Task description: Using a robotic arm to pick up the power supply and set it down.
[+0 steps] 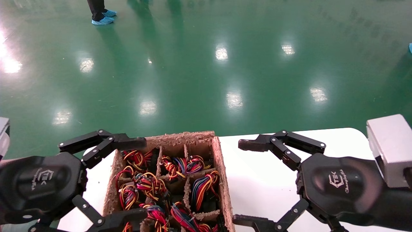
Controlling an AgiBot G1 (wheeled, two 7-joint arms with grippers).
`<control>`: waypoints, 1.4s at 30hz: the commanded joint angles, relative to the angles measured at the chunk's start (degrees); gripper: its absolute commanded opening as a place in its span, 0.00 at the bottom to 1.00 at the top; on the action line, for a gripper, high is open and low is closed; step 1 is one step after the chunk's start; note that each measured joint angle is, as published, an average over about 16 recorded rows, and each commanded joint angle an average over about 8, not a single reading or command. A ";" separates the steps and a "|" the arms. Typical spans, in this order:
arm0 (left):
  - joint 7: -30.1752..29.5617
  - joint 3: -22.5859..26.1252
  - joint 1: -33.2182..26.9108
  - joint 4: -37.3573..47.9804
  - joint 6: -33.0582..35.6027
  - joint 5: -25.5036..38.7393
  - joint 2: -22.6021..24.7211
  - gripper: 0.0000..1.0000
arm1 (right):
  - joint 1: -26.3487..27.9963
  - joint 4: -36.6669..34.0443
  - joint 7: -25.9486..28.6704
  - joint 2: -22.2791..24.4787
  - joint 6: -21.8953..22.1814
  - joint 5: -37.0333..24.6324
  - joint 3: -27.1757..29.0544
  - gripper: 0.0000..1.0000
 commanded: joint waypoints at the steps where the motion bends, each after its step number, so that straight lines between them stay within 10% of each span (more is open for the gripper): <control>1: 0.00 0.00 0.00 0.00 0.00 0.00 0.00 1.00 | 0.00 0.00 0.00 0.00 0.00 0.00 0.00 1.00; 13: 0.00 0.00 0.00 0.00 0.00 0.00 0.00 1.00 | 0.00 0.00 0.00 0.00 0.00 0.00 0.00 1.00; 22: 0.00 0.00 0.00 0.00 0.00 0.00 0.00 0.00 | 0.00 0.00 0.00 0.00 0.00 0.00 0.00 1.00; 42: 0.00 0.00 0.00 0.00 0.00 0.00 0.00 0.00 | 0.00 0.00 0.00 0.00 0.00 0.00 0.00 1.00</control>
